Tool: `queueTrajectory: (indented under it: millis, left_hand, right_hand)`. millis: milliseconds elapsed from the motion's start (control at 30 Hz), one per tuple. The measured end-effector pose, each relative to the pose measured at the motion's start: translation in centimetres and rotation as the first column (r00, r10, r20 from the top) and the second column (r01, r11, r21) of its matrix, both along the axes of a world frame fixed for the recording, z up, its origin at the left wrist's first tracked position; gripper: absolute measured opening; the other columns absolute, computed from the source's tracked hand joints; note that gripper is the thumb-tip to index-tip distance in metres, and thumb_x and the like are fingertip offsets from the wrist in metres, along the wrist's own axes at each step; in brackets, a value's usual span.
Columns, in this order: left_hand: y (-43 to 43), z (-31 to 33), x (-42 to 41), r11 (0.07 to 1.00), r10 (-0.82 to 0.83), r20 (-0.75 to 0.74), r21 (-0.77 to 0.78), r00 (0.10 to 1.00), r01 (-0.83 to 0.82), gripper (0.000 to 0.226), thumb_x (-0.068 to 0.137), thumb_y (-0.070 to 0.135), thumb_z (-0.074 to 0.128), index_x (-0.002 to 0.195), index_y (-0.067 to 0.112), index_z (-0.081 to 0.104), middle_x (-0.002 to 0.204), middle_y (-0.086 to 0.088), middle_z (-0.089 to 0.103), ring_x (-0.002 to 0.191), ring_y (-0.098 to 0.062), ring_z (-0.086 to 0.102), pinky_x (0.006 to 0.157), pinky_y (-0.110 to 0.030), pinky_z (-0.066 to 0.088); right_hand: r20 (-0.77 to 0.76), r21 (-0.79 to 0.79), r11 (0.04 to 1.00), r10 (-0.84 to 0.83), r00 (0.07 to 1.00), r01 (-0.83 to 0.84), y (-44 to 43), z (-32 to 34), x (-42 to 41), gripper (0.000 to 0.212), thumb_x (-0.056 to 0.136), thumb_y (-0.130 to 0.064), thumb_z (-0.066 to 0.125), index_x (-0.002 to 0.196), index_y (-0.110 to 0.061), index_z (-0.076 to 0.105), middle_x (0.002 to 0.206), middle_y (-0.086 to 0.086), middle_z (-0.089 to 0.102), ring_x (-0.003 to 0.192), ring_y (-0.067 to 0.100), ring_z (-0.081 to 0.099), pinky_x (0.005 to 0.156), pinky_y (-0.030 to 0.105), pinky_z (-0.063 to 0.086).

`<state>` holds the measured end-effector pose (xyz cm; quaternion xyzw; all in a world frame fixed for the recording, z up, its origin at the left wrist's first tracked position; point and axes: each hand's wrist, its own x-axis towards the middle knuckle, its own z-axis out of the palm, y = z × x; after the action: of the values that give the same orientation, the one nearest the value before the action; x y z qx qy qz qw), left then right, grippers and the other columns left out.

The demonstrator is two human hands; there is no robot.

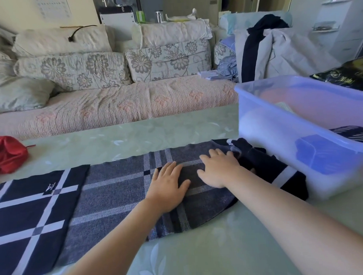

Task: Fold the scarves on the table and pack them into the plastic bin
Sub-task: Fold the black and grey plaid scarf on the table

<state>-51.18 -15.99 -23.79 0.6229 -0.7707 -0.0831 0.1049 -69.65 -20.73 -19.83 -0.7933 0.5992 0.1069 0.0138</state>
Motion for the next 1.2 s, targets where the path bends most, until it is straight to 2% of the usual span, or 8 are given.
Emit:
queueTrajectory:
  millis: [133,333,533,633,767,1000,1133,1200]
  left_hand:
    - [1.2,1.3,2.6,1.0,0.004,-0.124,-0.01,0.992,-0.006,0.058,0.102,0.037,0.041,0.154,0.021,0.021,0.16,0.003,0.024,0.147,-0.016,0.017,0.12,-0.034,0.018]
    - [4.4,3.9,11.6,0.974,0.201,-0.042,-0.096,0.979,-0.204,0.052,0.102,0.04,0.041,0.15,0.024,0.031,0.147,0.003,0.042,0.135,-0.021,0.036,0.11,-0.037,0.033]
    - [9.9,5.5,23.0,0.913,0.403,-0.05,-0.048,0.914,-0.406,0.046,0.099,0.039,0.045,0.143,0.025,0.042,0.132,0.003,0.052,0.123,-0.02,0.045,0.099,-0.036,0.042]
    - [12.7,5.7,28.6,0.848,0.53,-0.023,0.038,0.848,-0.529,0.047,0.097,0.039,0.047,0.142,0.025,0.043,0.134,0.001,0.051,0.123,-0.02,0.047,0.099,-0.036,0.044]
    - [15.4,5.7,35.0,0.757,0.64,-0.054,0.211,0.766,-0.618,0.053,0.098,0.039,0.048,0.147,0.022,0.038,0.141,-0.004,0.047,0.126,-0.023,0.048,0.103,-0.038,0.043]
    - [19.4,3.9,42.1,0.713,0.69,0.007,0.161,0.723,-0.682,0.034,0.096,0.037,0.047,0.128,0.025,0.055,0.128,-0.001,0.05,0.12,-0.024,0.045,0.099,-0.041,0.045]
    - [20.6,3.1,44.6,0.682,0.728,0.014,0.078,0.685,-0.727,0.031,0.095,0.019,0.045,0.124,0.022,0.056,0.121,-0.002,0.051,0.116,-0.024,0.044,0.091,-0.038,0.047]
    - [20.9,3.0,45.7,0.654,0.754,0.005,0.087,0.657,-0.751,0.029,0.093,0.014,0.044,0.12,0.017,0.056,0.116,-0.003,0.049,0.112,-0.024,0.045,0.086,-0.035,0.047]
  right_hand:
    - [0.163,0.019,0.993,0.115,0.98,-0.12,0.0,0.3,3.4,0.063,0.102,-0.056,0.026,0.157,-0.026,0.022,0.164,0.008,0.019,0.15,0.03,0.018,0.117,0.054,0.023]
    - [0.315,0.023,0.963,0.249,0.916,-0.269,1.6,2.0,11.1,0.058,0.103,-0.054,0.032,0.153,-0.026,0.031,0.158,0.004,0.033,0.14,0.029,0.037,0.108,0.048,0.036]
    - [0.406,0.03,0.905,0.376,0.833,-0.424,5.0,3.0,21.0,0.053,0.103,-0.052,0.035,0.15,-0.027,0.037,0.155,-0.001,0.036,0.138,0.025,0.041,0.106,0.045,0.041]
    - [0.429,0.037,0.887,0.401,0.81,-0.459,6.2,2.9,26.4,0.05,0.103,-0.048,0.037,0.147,-0.025,0.042,0.148,-0.002,0.043,0.134,0.023,0.044,0.103,0.041,0.041]
    - [0.432,0.023,0.856,0.457,0.777,-0.516,7.3,2.8,34.3,0.043,0.102,-0.041,0.041,0.142,-0.026,0.048,0.14,-0.003,0.049,0.126,0.023,0.05,0.1,0.042,0.044]
    - [0.313,-0.028,0.779,0.602,0.735,-0.626,8.0,2.5,48.7,0.044,0.101,-0.017,0.038,0.142,-0.026,0.048,0.149,0.0,0.047,0.131,0.029,0.047,0.104,0.044,0.043]
    - [0.188,-0.092,0.725,0.686,0.703,-0.683,7.6,2.3,55.2,0.057,0.093,0.002,0.044,0.144,-0.024,0.048,0.147,0.002,0.047,0.13,0.03,0.049,0.1,0.043,0.046]
    - [0.145,-0.121,0.684,0.729,0.669,-0.72,7.3,2.3,57.7,0.064,0.088,0.008,0.047,0.144,-0.022,0.049,0.144,0.001,0.047,0.126,0.028,0.051,0.098,0.043,0.048]
